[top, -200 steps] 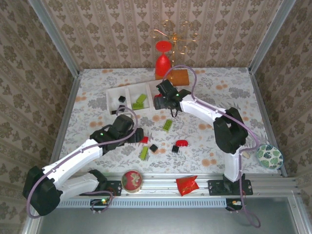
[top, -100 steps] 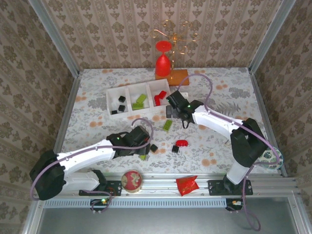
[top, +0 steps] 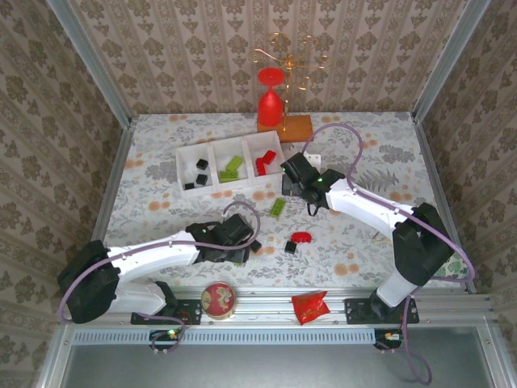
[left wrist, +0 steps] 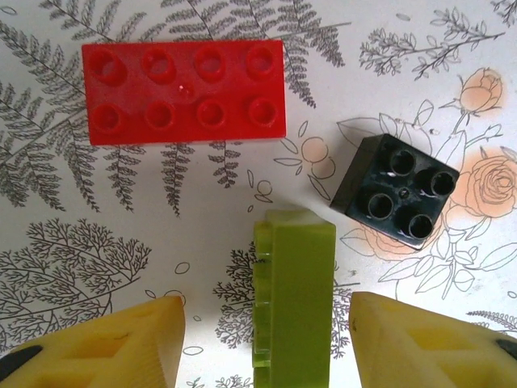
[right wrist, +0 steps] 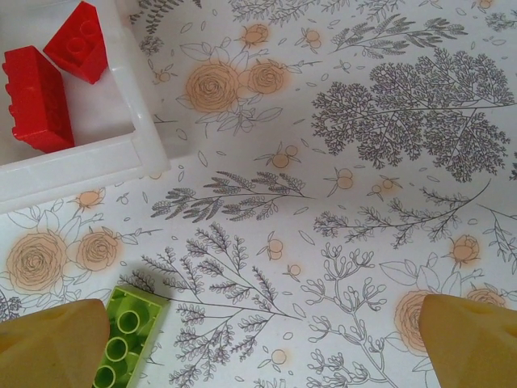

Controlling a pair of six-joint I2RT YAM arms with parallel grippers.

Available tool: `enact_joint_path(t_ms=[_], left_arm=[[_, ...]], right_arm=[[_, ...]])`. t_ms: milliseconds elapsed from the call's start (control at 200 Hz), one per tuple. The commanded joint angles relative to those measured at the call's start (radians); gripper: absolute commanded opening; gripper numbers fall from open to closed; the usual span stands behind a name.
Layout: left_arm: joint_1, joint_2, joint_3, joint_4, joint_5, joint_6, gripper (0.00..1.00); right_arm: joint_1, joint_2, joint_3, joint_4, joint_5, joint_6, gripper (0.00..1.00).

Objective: Sort the legos into containers by color
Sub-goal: Pick up the lego from the middle-left of the table.

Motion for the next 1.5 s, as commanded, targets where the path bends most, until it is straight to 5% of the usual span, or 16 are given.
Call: enact_joint_path(t_ms=[0,520,840,1030,1260,1495], left_arm=[[-0.01,0.018,-0.012,0.004,0.019,-0.022,0.58],[-0.008,0.112,-0.013,0.034,0.02,-0.023,0.51],[-0.006,0.142,-0.005,0.033,0.022,-0.033,0.25],[-0.005,0.067,-0.006,-0.009,-0.016,-0.045,0.12],[0.017,-0.077,0.018,-0.068,-0.099,-0.02,0.1],[0.13,-0.189,0.04,-0.057,-0.116,0.051,0.1]], right_arm=[[0.007,-0.03,-0.018,-0.024,0.045,0.025,1.0],[0.007,-0.039,-0.03,-0.024,0.051,0.028,1.0],[0.007,-0.029,-0.036,-0.014,0.064,0.022,1.0],[0.007,-0.021,-0.034,-0.024,0.067,0.023,1.0],[0.007,-0.029,-0.046,-0.066,0.079,0.03,1.0],[0.008,-0.032,-0.062,-0.072,0.076,0.057,1.0]])
